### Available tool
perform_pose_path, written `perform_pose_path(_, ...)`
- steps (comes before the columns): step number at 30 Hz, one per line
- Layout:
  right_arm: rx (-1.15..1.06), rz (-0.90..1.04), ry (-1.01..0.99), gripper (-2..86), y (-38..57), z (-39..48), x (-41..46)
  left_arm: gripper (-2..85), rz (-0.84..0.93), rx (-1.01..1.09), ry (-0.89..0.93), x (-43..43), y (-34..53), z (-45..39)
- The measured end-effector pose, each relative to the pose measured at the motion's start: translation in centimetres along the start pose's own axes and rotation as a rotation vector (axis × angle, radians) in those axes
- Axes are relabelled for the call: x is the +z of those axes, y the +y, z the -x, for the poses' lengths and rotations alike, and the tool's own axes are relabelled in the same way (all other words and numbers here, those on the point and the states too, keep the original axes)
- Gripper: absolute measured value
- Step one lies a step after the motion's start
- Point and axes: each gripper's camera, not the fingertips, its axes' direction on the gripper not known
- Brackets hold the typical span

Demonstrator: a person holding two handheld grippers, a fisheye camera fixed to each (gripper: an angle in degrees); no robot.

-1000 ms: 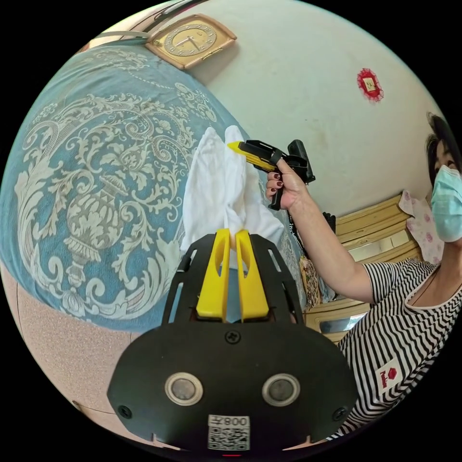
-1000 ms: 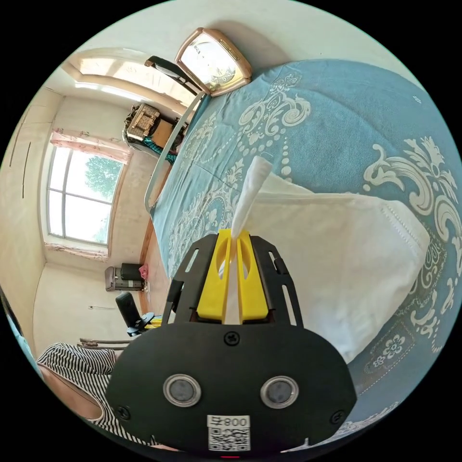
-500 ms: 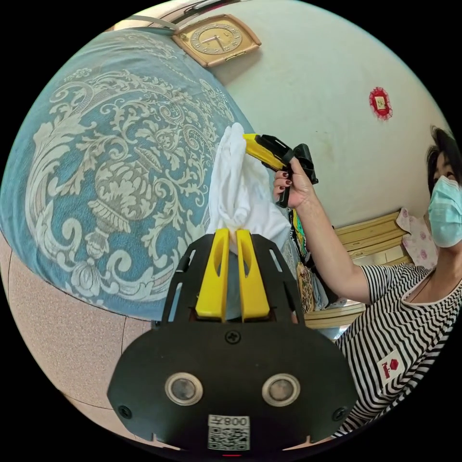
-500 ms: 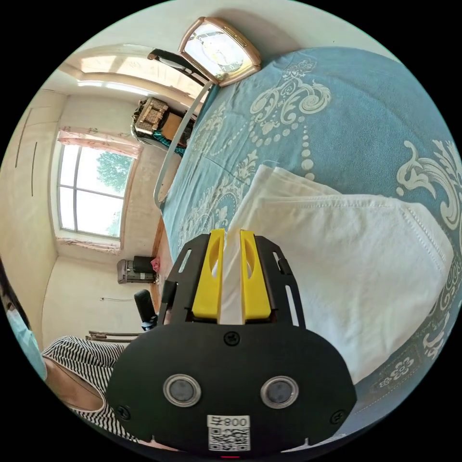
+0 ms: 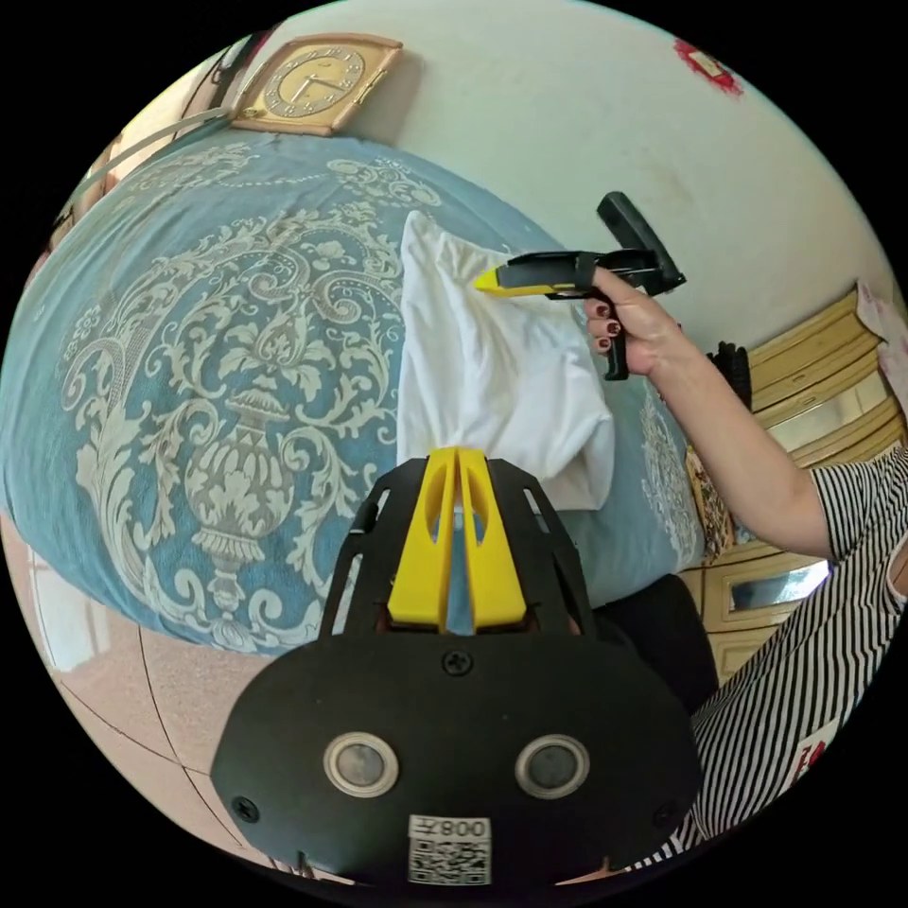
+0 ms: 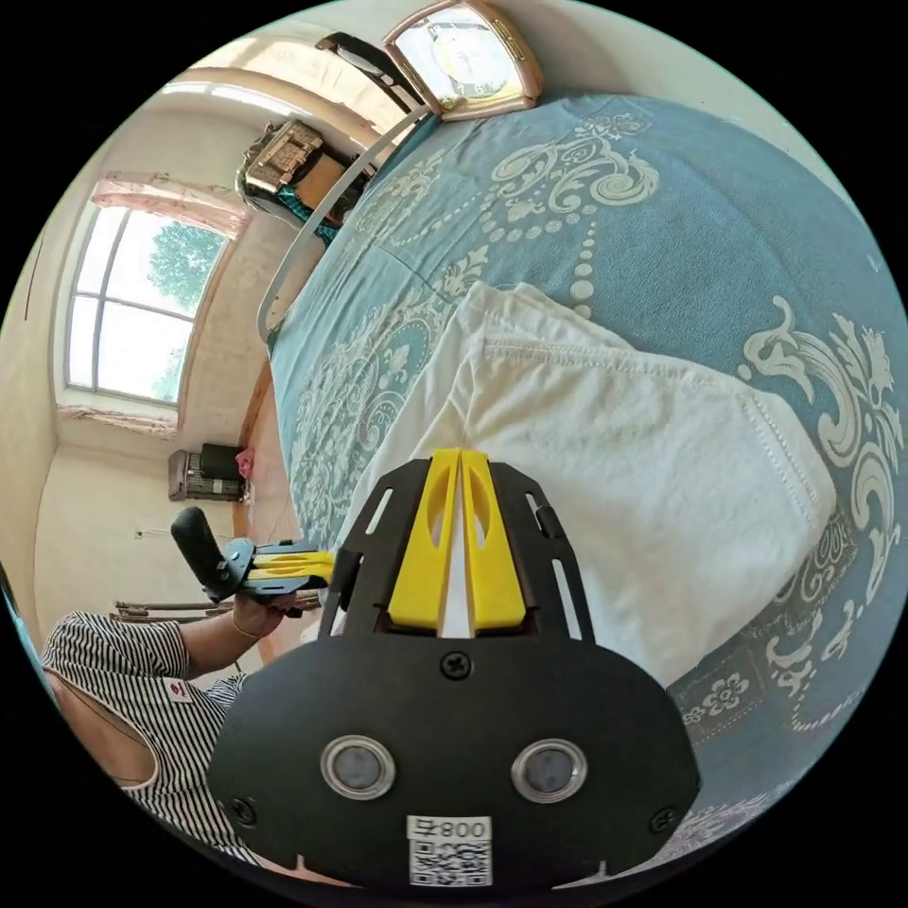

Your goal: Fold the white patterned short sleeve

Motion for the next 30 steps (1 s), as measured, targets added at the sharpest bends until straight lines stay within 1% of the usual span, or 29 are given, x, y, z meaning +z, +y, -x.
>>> perform_pose_path(3, -0.055, -0.065, 0.047, 2.1, 4.4, 3.8, -4.4, 0.2, -0.024, 0.041, 0.0, -0.8, 0.1, -1.0)
perform_pose_path(5, -0.088, -0.146, 0.081, 4.0, 10.8, 7.5, -7.8, 0.2, -0.042, 0.065, -0.009, -1.7, 0.5, -1.7)
perform_pose_path(6, -0.093, -0.158, 0.098, 4.5, 12.5, 8.5, -8.3, 0.2, -0.043, 0.066, -0.009, -1.9, 0.5, -1.8)
perform_pose_path(8, -0.106, -0.173, 0.193, 6.7, 19.3, 13.3, -8.9, 0.2, -0.053, 0.074, 0.011, -2.4, 0.5, -2.1)
perform_pose_path(11, -0.107, -0.134, 0.345, 8.8, 25.2, 19.3, -7.4, 0.2, -0.048, 0.067, 0.024, -2.2, 0.3, -2.5)
perform_pose_path(12, -0.115, -0.13, 0.367, 8.9, 25.9, 20.4, -7.0, 0.2, -0.043, 0.066, 0.025, -2.1, 0.3, -2.6)
perform_pose_path(15, -0.186, -0.117, 0.576, 9.1, 27.8, 25.6, -4.5, 0.2, -0.033, 0.061, 0.038, -1.7, 0.0, -3.1)
perform_pose_path(17, -0.253, -0.062, 0.691, 9.0, 28.2, 28.6, -2.1, 0.2, -0.027, 0.062, 0.032, -1.8, -0.2, -3.6)
perform_pose_path(21, -0.272, -0.067, 0.766, 7.9, 29.3, 31.6, -0.7, 0.2, -0.028, 0.068, 0.018, -2.1, -0.3, -4.0)
perform_pose_path(24, -0.263, -0.072, 0.828, 3.9, 30.2, 33.1, -0.7, 0.2, -0.022, 0.054, 0.036, -2.0, -0.3, -4.0)
perform_pose_path(27, -0.242, -0.076, 0.833, 1.5, 31.2, 34.5, -1.7, 0.2, -0.02, 0.061, 0.025, -1.9, -0.4, -4.4)
perform_pose_path(30, -0.22, -0.1, 0.887, 0.7, 33.1, 36.0, -3.2, 0.2, 0.004, 0.08, -0.022, -1.7, -0.6, -5.0)
